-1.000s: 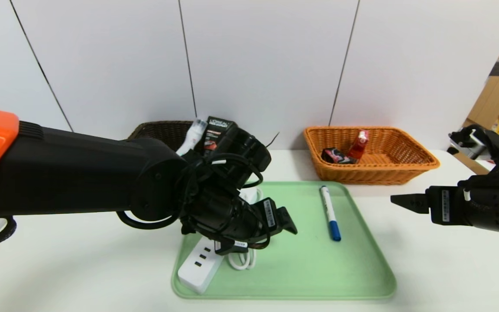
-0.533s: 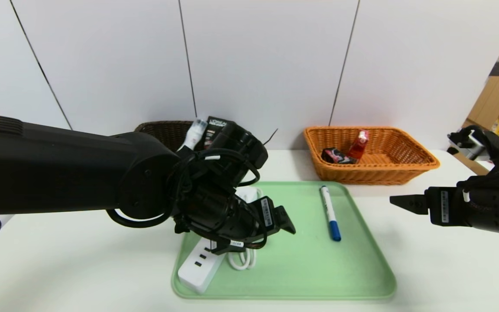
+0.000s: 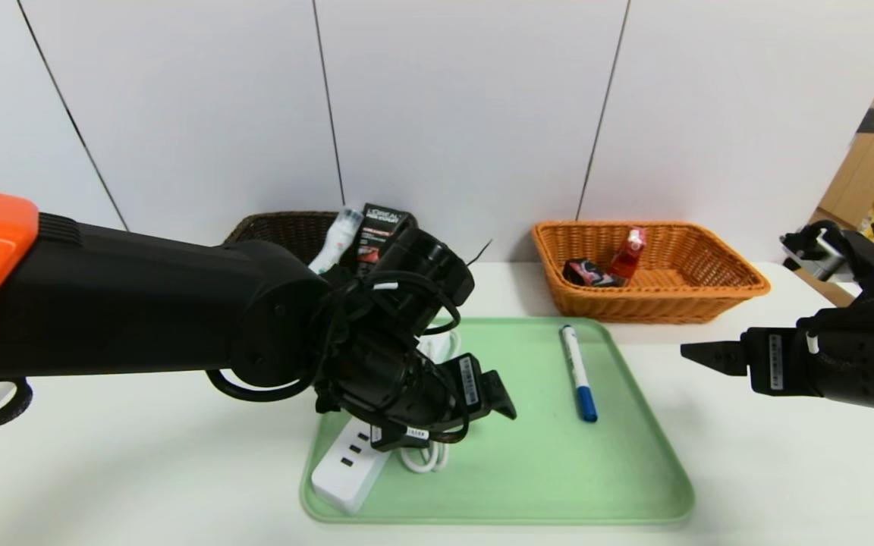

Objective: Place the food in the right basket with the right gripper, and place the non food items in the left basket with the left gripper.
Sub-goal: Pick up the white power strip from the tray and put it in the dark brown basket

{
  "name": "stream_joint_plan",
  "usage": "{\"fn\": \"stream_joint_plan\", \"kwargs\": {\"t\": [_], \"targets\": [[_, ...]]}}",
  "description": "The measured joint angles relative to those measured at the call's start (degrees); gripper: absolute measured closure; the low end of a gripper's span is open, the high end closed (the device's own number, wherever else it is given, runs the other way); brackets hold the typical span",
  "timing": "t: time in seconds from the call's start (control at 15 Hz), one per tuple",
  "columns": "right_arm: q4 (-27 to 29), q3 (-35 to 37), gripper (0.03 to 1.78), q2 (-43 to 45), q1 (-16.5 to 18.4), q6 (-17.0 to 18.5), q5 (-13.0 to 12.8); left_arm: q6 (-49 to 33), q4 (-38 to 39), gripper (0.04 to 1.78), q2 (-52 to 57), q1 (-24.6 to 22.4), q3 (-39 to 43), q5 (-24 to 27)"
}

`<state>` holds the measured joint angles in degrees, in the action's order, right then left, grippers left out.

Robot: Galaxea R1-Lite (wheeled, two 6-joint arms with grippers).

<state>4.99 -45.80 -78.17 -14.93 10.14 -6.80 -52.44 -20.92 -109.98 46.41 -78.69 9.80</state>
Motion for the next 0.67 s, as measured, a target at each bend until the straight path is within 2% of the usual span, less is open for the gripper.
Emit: {"fn": "stream_joint_plan", "kwargs": {"t": [0.4,0.67], "targets": [[-0.1,-0.3,0.1,-0.7,0.2,-0.1,0.1,0.3,0.2,0.13,-1.9,0.0,-1.4,0.1],[-2.9,-0.3,0.1,-1.1,0.4,-0.1,0.0,0.5,0.3,0.13,-2.9,-0.1,-1.5,0.1]]}}
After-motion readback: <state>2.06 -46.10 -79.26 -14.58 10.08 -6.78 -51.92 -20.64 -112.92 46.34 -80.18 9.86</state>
